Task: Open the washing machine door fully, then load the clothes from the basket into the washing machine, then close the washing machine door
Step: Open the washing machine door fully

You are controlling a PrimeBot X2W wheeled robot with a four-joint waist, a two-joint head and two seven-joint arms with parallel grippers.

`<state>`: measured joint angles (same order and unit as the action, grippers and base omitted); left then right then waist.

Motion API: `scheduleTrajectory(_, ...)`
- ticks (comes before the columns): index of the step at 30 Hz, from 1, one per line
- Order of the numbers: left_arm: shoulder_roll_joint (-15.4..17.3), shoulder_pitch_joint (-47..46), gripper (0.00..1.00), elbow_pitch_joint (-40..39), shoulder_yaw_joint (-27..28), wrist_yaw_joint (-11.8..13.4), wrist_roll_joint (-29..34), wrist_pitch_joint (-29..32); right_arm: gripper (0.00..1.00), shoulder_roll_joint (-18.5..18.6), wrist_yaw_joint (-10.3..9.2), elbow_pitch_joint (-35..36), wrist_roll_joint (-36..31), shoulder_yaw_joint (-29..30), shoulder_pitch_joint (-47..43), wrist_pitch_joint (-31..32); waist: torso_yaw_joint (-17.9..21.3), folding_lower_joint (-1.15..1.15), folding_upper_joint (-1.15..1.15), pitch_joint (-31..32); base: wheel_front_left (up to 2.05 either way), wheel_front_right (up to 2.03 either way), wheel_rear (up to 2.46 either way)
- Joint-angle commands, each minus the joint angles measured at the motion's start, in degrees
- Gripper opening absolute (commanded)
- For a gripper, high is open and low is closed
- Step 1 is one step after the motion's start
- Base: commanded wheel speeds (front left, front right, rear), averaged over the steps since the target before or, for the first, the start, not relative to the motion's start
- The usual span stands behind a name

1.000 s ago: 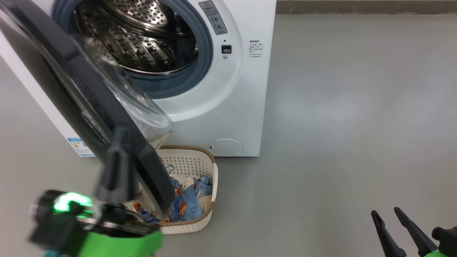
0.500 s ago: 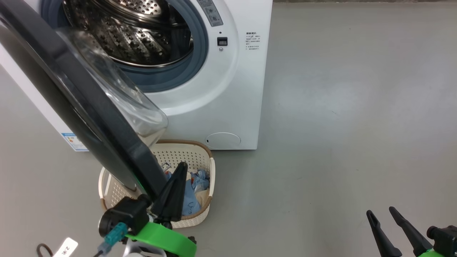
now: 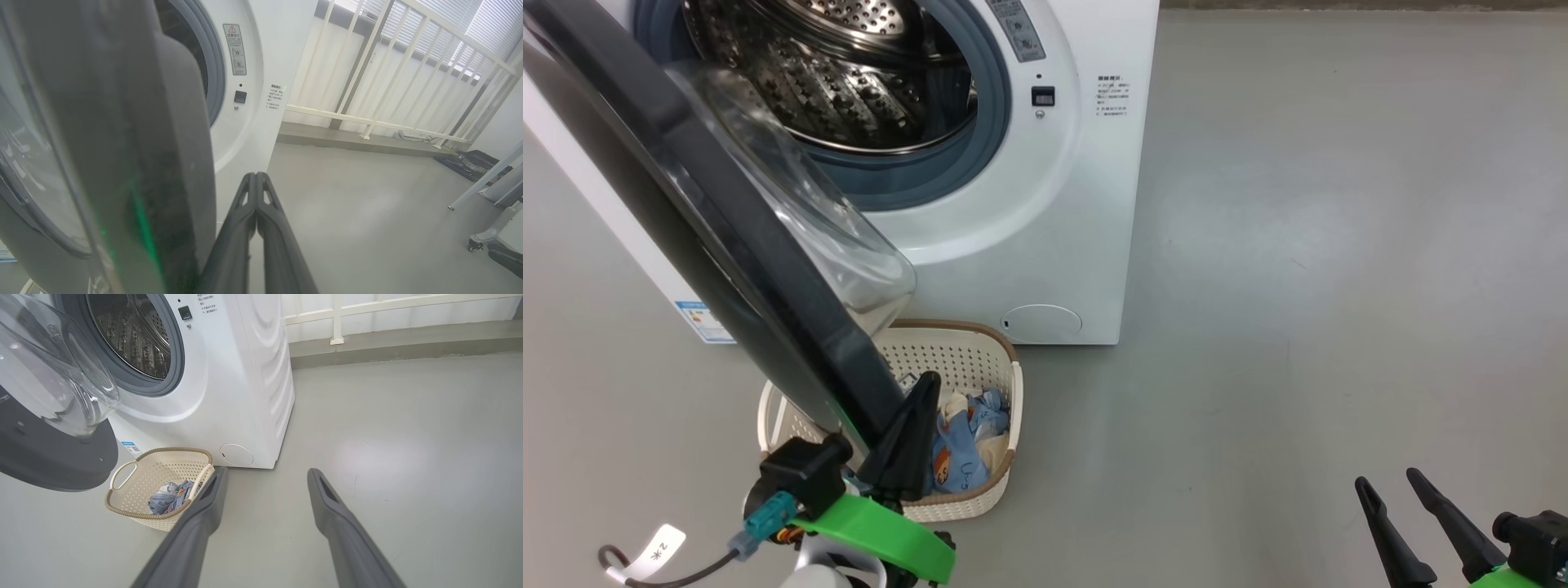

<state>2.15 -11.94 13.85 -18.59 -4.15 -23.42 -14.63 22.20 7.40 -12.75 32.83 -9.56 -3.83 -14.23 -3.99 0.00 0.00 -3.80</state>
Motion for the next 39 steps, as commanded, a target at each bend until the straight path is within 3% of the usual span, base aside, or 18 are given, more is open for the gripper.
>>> scheduleTrajectory(1, 0.73, -2.32, 0.0, -0.67, 2.64, -0.05, -0.66, -0.36, 1.0, 1.7, 0.09, 1.08, 0.18, -1.09, 1.23, -0.77, -0.09, 0.0, 0.0, 0.11, 0.0, 0.0, 0.0)
scheduleTrajectory(25, 0.73, 1.97, 0.0, -1.28, 7.85, -1.24, 1.25, -0.37, 1.0, 1.71, 0.09, 1.49, 0.25, -1.34, 0.27, -0.77, -2.74, 0.0, 0.0, 1.74, 0.0, 0.0, 0.0)
scheduleTrajectory(39, 0.73, 6.78, 0.0, -5.19, 9.81, 0.1, 2.84, -0.37, 1.0, 2.1, 0.09, 1.54, 0.29, -1.11, 0.3, -0.77, -4.89, 0.0, 0.0, 1.74, 0.0, 0.0, 0.0)
